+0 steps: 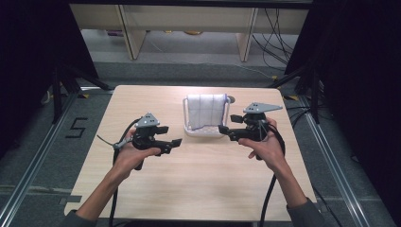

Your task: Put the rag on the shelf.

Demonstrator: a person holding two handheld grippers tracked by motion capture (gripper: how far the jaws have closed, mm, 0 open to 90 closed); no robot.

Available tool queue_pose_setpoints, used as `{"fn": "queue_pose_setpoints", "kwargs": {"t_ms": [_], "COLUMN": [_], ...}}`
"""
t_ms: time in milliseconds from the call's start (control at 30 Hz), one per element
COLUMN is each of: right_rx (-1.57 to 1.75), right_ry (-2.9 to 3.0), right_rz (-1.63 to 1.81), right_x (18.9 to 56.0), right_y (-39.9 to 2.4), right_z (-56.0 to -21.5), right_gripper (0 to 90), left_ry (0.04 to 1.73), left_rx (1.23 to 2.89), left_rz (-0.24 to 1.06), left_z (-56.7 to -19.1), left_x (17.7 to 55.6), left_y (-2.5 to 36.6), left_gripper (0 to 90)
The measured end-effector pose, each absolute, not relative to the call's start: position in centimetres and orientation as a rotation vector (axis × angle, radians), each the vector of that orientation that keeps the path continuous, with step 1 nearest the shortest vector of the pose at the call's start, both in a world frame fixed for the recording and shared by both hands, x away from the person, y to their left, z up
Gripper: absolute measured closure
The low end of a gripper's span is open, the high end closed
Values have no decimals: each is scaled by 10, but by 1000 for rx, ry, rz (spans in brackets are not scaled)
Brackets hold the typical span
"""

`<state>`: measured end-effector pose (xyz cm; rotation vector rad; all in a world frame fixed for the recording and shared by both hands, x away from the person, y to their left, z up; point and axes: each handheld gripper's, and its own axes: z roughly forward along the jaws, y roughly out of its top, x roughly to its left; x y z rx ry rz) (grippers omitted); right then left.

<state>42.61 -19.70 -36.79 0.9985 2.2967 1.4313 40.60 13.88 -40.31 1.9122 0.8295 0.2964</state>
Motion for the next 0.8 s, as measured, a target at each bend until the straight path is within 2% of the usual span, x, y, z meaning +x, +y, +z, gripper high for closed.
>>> {"fn": "queue_pose_setpoints", "kwargs": {"t_ms": [700,800], "right_rx": [976,978], "right_ry": [2344,2348], "right_rz": [1414,1413], "right_x": [402,399], "right_y": [-190,-189], "right_z": [-392,-396], "right_gripper": [271,239], "left_ry": [792,777], "left_rx": [1951,1964], "left_rz": [279,271], "left_z": [-428,-434], "left_x": [373,368], "left_y": [141,140], "left_gripper": [244,237]}}
